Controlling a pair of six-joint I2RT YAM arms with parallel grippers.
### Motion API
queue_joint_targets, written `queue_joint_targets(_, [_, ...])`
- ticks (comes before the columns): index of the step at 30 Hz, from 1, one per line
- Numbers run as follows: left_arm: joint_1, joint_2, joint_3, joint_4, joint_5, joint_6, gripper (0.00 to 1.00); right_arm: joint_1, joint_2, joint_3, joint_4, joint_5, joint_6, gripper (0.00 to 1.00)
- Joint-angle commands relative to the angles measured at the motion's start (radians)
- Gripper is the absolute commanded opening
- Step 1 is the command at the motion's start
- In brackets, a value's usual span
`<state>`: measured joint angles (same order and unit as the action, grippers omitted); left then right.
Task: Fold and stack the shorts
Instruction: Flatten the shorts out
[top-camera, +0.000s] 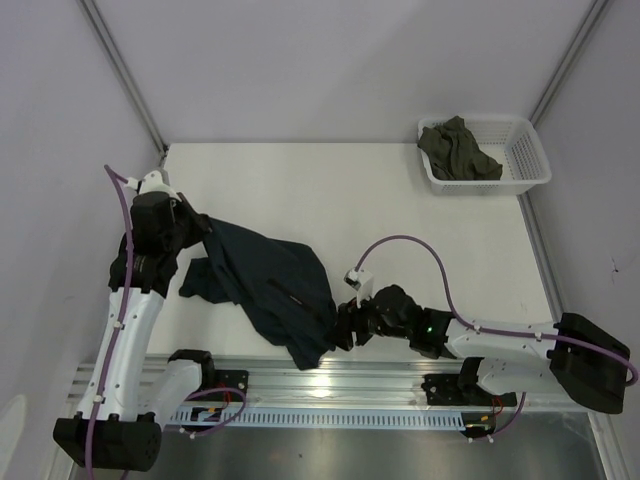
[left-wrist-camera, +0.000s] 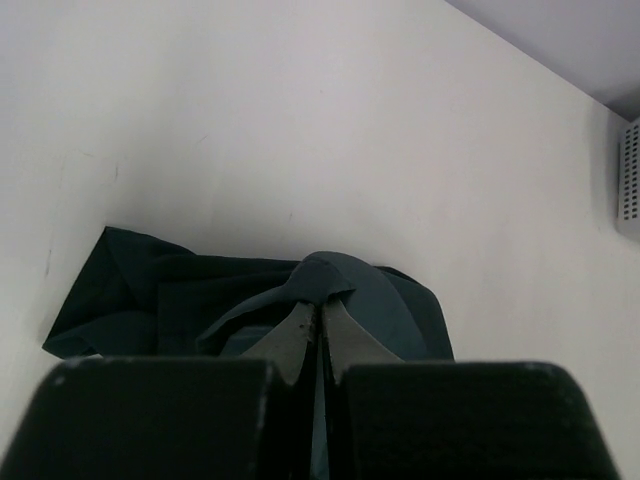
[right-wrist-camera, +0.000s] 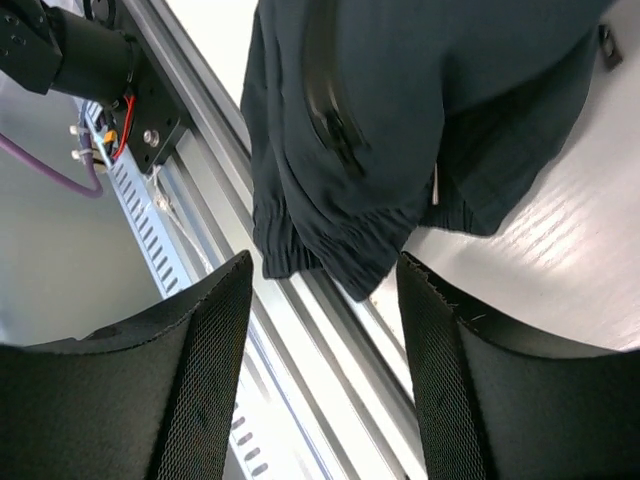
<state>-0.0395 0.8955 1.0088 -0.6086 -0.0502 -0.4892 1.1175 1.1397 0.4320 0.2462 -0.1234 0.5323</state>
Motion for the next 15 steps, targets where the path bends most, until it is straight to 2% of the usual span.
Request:
queue_joint_targets(1, [0.029,-0.02,-0.004,0.041,-0.013,0.034,0.0,-0.024,0.009,-0.036,0.16,-0.074,0.083,0.61])
queue_joint_targets(5, [0.035,-0.006,-0.004,0.041,-0.005,0.04,0.0,-0.028,0.049,-0.071,0.22,-0.065,0.121,0.62])
queue_joint_targets(11, [0.036,-0.006,-0.003,0.04,0.0,0.054,0.0,-0.035,0.112,-0.058,0.225,-0.018,0.071,0.63])
queue_joint_targets(15, [0.036,-0.007,0.001,0.033,0.001,0.057,0.0,-0.035,0.221,-0.026,0.248,-0.007,0.043,0.62])
